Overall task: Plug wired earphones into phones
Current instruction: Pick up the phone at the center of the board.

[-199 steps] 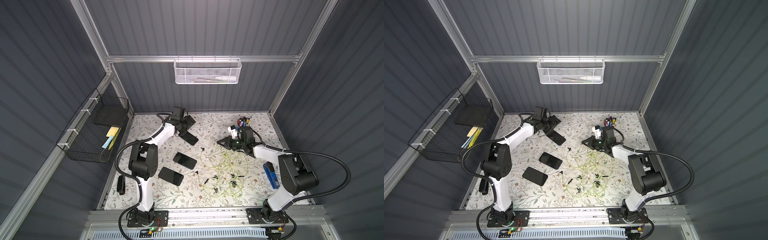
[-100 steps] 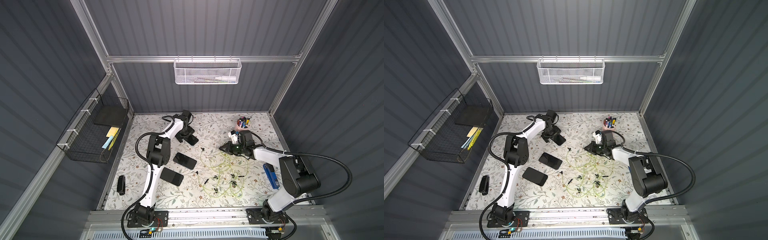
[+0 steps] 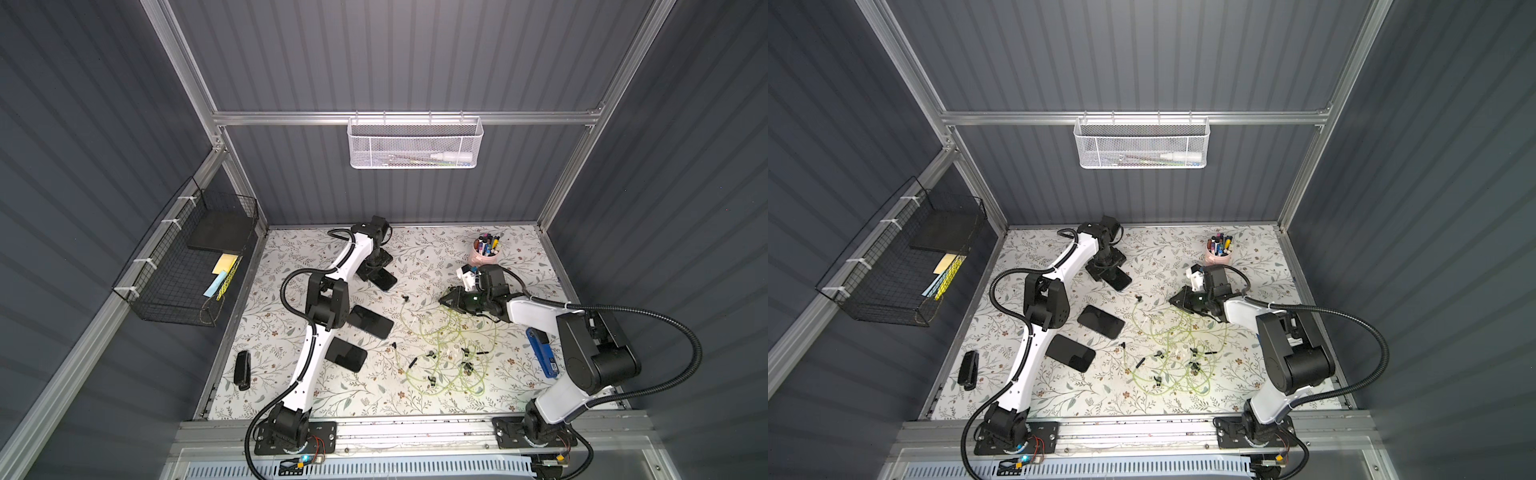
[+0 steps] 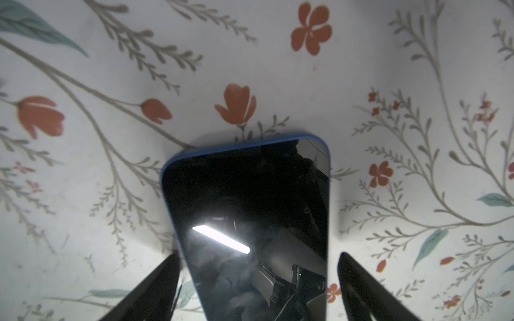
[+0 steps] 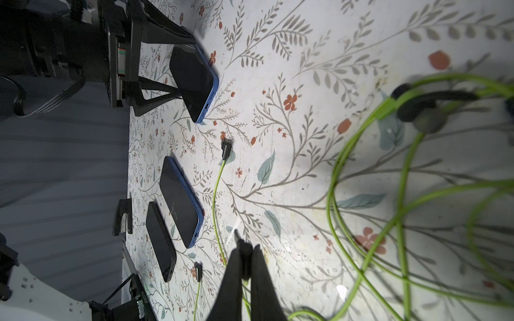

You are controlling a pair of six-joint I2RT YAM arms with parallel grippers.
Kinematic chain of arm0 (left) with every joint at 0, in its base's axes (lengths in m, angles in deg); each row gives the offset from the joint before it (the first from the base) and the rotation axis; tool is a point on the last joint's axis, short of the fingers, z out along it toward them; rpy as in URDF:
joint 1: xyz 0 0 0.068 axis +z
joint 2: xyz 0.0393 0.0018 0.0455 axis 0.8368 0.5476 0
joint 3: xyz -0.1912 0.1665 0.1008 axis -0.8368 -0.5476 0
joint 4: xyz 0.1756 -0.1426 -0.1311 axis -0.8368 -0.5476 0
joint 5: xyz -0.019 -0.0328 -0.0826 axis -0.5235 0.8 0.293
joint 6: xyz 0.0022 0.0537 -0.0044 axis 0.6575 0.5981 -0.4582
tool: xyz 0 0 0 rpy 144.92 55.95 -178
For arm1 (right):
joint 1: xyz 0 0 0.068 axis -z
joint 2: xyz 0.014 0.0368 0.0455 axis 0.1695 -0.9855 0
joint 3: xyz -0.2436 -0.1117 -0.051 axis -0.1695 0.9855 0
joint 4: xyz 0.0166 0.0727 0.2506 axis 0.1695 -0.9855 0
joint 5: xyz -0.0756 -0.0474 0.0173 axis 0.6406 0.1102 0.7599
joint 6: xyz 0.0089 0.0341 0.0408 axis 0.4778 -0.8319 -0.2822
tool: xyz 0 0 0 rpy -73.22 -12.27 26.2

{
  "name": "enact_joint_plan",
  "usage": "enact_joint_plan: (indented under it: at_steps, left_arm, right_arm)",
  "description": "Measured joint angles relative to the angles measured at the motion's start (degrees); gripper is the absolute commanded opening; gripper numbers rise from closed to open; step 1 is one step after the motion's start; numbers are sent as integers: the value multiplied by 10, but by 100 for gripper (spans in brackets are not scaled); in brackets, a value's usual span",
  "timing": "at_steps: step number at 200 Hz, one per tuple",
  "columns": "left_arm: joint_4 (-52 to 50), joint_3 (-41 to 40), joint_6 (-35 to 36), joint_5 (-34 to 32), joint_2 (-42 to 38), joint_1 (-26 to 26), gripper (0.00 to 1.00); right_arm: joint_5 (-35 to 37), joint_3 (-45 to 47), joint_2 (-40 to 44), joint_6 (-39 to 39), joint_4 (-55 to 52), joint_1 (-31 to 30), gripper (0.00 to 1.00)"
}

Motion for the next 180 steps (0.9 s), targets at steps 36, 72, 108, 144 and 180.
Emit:
enact_joint_plan:
  at_steps: [36, 72, 108, 144, 180]
  left_arm:
    - [-19, -5, 17, -15, -1, -12, 90]
    - [-41, -51, 37, -22, -21, -20, 90]
    - [-40, -96, 53, -11, -45, -20, 87]
    - [-39, -114, 75, -11, -56, -20, 85]
    - [-19, -137, 91, -12, -66, -20, 77]
  right_arm:
    - [-8, 11, -6, -1, 16, 0, 2]
    - [-10, 22, -6, -1, 21, 0, 2]
    - [-10, 33, -6, 1, 24, 0, 3]
    - [-10, 38, -5, 1, 24, 0, 3]
    - [-10, 40, 6, 5, 19, -1, 3]
